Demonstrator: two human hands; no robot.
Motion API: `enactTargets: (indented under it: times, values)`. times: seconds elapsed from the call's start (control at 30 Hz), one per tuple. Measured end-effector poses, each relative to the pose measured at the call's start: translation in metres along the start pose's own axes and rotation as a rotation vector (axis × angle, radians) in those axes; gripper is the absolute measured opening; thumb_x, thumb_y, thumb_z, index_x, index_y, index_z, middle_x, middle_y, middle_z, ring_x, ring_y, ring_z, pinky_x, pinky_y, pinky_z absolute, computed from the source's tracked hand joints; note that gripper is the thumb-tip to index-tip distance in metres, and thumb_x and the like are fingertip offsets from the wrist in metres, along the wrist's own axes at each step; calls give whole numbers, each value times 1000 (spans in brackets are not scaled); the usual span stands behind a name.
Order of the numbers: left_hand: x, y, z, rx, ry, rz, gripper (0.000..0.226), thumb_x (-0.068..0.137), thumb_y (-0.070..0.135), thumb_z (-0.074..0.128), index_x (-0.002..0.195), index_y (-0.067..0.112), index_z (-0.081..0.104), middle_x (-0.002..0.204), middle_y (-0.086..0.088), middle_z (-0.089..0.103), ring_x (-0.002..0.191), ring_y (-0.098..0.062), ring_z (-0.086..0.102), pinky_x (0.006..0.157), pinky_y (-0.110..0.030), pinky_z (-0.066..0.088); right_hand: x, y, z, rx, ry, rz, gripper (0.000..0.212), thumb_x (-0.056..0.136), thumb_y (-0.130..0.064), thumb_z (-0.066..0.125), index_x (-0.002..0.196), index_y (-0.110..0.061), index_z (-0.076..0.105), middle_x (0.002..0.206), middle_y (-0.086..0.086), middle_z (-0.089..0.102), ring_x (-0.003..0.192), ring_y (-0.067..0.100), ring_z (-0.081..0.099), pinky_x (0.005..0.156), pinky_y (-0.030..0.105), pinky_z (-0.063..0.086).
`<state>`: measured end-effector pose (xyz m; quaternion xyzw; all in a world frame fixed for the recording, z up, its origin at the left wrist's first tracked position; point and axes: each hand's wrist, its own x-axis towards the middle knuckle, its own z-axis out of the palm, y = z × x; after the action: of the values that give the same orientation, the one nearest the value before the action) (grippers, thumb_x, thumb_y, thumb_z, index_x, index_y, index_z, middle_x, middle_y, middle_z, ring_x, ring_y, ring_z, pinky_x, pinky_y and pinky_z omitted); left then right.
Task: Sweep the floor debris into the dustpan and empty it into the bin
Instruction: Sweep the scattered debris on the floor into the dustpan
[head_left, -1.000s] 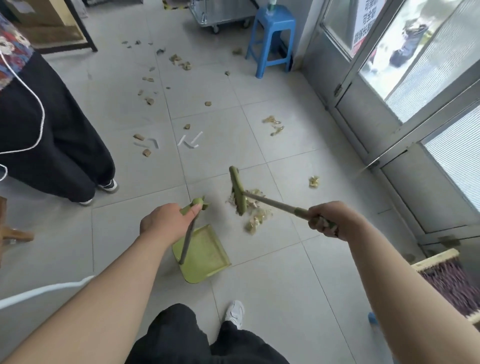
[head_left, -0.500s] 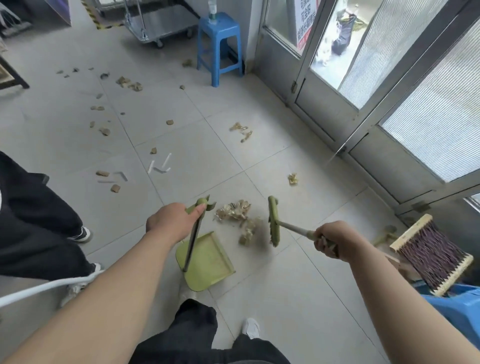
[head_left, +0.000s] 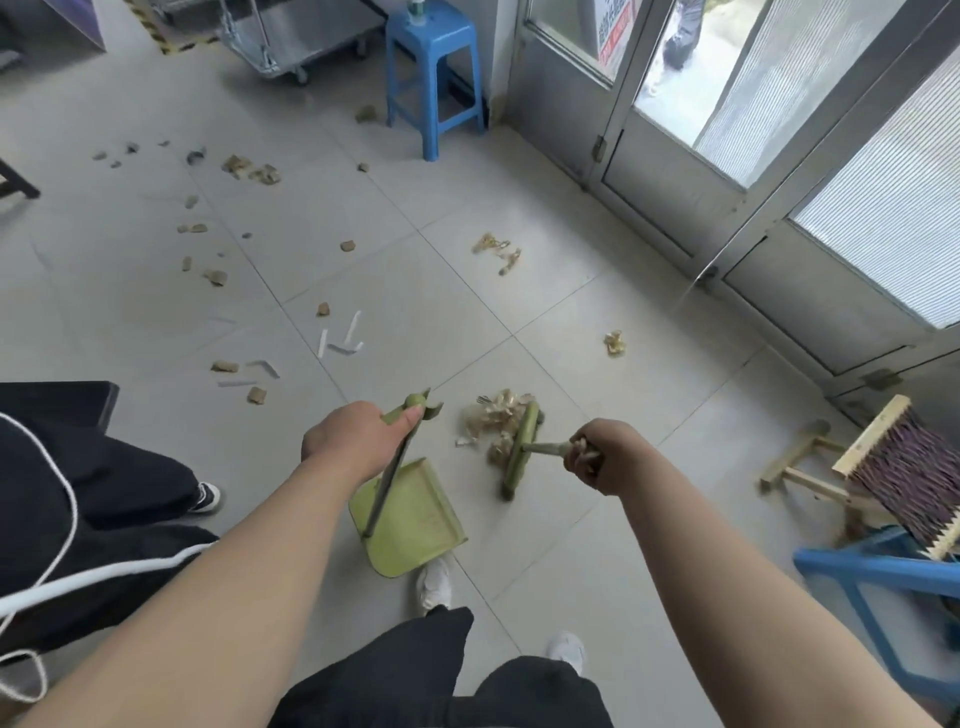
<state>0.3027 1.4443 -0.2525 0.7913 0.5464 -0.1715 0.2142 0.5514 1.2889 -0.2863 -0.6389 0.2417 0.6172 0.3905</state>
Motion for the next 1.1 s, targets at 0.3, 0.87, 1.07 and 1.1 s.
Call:
enactTargets:
  times: [0.3,0.87,1.07,1.1]
  values:
    - [23,-33,-15,17,43,-24,70,87,78,26,71,16,52,78,-3,61,76,-27,59,59,-30,37,17,4,31,255,-116,3,16,94,-6,36,95,0,51,66,-1,35,25,5,32,23,12,25]
    - [72,42,-29,103,46,110,72,86,80,23,81,17,57,90,-3,65,90,-29,61,69,-33,43,15,-63,-40,-187,286,-220,20,86,3,29,88,-2,49,61,9,43,41,13,37,34,12,27]
    - [97,75,-36,70,55,23,73,86,80,23,75,16,56,77,-1,62,74,-24,59,59,-30,37,42,-130,1,-430,184,-216,23,86,5,30,70,-6,42,63,10,43,41,14,34,34,11,22]
    - [101,83,-38,68,59,7,73,86,80,23,74,15,55,75,-1,62,72,-23,58,57,-30,36,44,-142,6,-460,161,-215,23,86,5,30,70,-6,41,64,11,44,44,14,34,35,11,22]
